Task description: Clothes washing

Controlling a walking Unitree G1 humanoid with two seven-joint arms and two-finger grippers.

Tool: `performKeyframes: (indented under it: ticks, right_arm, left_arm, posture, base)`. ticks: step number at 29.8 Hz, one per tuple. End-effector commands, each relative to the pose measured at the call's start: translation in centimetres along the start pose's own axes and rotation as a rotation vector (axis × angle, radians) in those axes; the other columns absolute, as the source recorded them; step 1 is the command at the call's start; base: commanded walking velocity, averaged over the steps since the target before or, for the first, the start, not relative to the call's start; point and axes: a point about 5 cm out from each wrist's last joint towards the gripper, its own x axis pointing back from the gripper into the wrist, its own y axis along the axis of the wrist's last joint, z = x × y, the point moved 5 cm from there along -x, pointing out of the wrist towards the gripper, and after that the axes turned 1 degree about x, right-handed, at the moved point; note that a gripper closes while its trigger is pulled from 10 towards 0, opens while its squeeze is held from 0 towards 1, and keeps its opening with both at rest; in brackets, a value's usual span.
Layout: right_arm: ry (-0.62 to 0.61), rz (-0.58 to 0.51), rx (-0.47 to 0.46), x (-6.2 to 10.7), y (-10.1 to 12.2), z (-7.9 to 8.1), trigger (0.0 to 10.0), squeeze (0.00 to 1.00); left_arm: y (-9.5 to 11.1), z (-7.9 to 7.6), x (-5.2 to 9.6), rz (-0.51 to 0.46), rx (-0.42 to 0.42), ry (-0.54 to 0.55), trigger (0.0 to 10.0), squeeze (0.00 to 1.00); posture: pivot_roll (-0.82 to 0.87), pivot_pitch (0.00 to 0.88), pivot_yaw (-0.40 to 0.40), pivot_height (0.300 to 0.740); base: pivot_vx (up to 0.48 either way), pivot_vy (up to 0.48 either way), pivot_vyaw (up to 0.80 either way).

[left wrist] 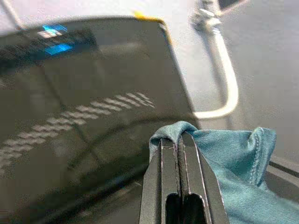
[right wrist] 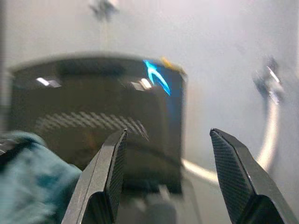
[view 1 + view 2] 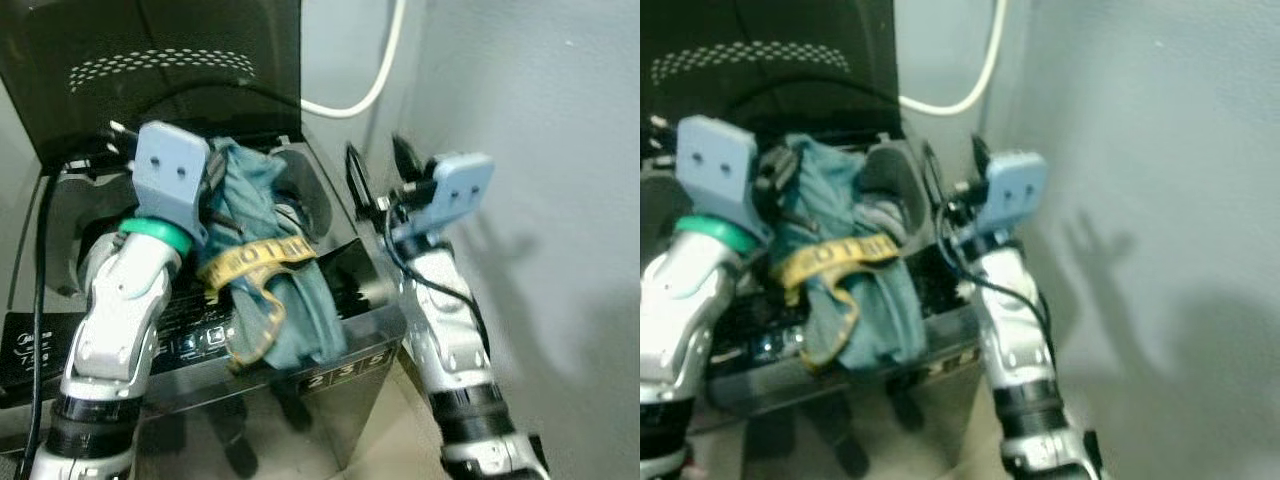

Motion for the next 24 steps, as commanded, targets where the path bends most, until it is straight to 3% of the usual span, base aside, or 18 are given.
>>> performKeyframes:
  ticks: [1,3,5,6,7,8,10,12,13,14,15,16,18,19,20,21,23,24]
  right_arm:
    - [0.046,-0.006,-0.026,-0.8,-0.2,1.1,10.0,0.00]
    - [0.071,-0.053,-0.032,-3.1,0.9,1.9,10.0,0.00]
    - [0.071,-0.087,-0.040,-4.2,1.9,1.9,10.0,0.00]
    - [0.071,-0.087,-0.040,-4.2,1.9,1.9,10.0,0.00]
    - [0.053,-0.104,-0.052,-4.3,2.3,1.5,10.0,0.00]
    - [0.053,-0.104,-0.052,-4.3,2.3,1.5,10.0,0.00]
    - [0.037,-0.099,-0.056,-3.7,2.1,1.2,10.0,0.00]
    - [0.031,-0.092,-0.058,-3.4,1.9,1.0,10.0,0.00]
    - [0.024,-0.080,-0.053,-3.0,1.6,0.9,10.0,0.00]
    - [0.024,-0.080,-0.053,-3.0,1.6,0.9,10.0,0.00]
    - [0.015,-0.057,-0.040,-2.3,1.1,0.5,10.0,0.00]
    - [0.015,-0.057,-0.040,-2.3,1.1,0.5,10.0,0.00]
    - [-0.010,-0.004,0.010,-0.8,-0.1,-0.6,10.0,0.00]
    - [-0.023,0.030,0.042,-0.1,-0.7,-1.4,10.0,0.00]
    - [-0.031,0.051,0.061,0.4,-1.0,-1.9,10.0,0.00]
    - [-0.031,0.051,0.061,0.4,-1.0,-1.9,10.0,0.00]
    - [-0.075,0.101,0.110,2.0,-1.6,-4.0,10.0,0.00]
    - [-0.075,0.101,0.110,2.0,-1.6,-4.0,10.0,0.00]
  left_arm:
    - [0.2,1.7,0.0,-0.017,-0.050,0.091,10.0,0.00]
    - [0.6,4.6,-0.1,-0.028,-0.120,0.198,10.0,0.00]
    - [1.2,7.3,-0.8,-0.043,-0.200,0.247,10.0,0.00]
    - [1.2,7.3,-0.8,-0.043,-0.200,0.247,10.0,0.00]
    - [2.9,10.8,-2.5,-0.094,-0.342,0.304,10.0,0.00]
    - [2.9,10.8,-2.5,-0.094,-0.342,0.304,10.0,0.00]
    - [3.9,13.2,-3.8,-0.114,-0.441,0.351,10.0,0.00]
    - [4.0,13.9,-4.2,-0.108,-0.462,0.365,10.0,0.00]
    - [2.6,13.6,-5.1,-0.041,-0.439,0.299,10.0,0.00]
    - [2.6,13.6,-5.1,-0.041,-0.439,0.299,10.0,0.00]
    - [-0.2,11.3,-6.1,0.082,-0.328,0.127,10.0,0.00]
    - [-0.2,11.3,-6.1,0.082,-0.328,0.127,10.0,0.00]
    - [-3.6,5.6,-6.3,0.212,-0.109,-0.200,10.0,0.00]
    - [-4.3,3.2,-5.7,0.248,-0.046,-0.335,10.0,0.00]
    - [-4.5,2.0,-5.2,0.264,-0.022,-0.405,10.0,0.00]
    - [-4.5,2.0,-5.2,0.264,-0.022,-0.405,10.0,0.00]
    - [-4.5,0.0,-3.0,0.316,0.088,-0.535,10.0,0.00]
    - [-4.5,0.0,-3.0,0.316,0.088,-0.535,10.0,0.00]
  posture:
    - [0.09,0.026,0.049,0.731]
    - [0.10,0.026,0.034,0.731]
    - [0.13,0.033,0.017,0.731]
    - [0.13,0.033,0.017,0.731]
    - [0.14,0.046,0.010,0.731]
    - [0.14,0.046,0.010,0.731]
    - [0.14,0.060,0.012,0.731]
    - [0.14,0.060,0.012,0.731]
    - [0.13,0.091,0.021,0.731]
    - [0.13,0.091,0.021,0.731]
    - [0.12,0.103,0.025,0.731]
    - [0.12,0.103,0.025,0.731]
    - [0.10,0.134,0.040,0.731]
    - [0.08,0.148,0.049,0.731]
    - [0.08,0.148,0.049,0.731]
    - [0.08,0.148,0.049,0.731]
    - [0.07,0.159,0.063,0.731]
    - [0.07,0.159,0.063,0.731]
  base:
    - [0.000,0.000,0.00]
    - [0.000,0.000,0.00]
    - [0.000,0.000,0.00]
    - [0.000,0.000,0.00]
    - [0.000,0.000,0.00]
    - [0.000,0.000,0.00]
    - [0.000,0.000,0.00]
    - [0.000,0.000,0.00]
    - [0.000,0.000,0.00]
    - [0.000,0.000,0.00]
    - [0.000,0.000,0.00]
    - [0.000,0.000,0.00]
    - [0.000,0.000,0.00]
    - [0.000,0.000,0.00]
    - [0.000,0.000,0.00]
    - [0.000,0.000,0.00]
    - [0.000,0.000,0.00]
    - [0.000,0.000,0.00]
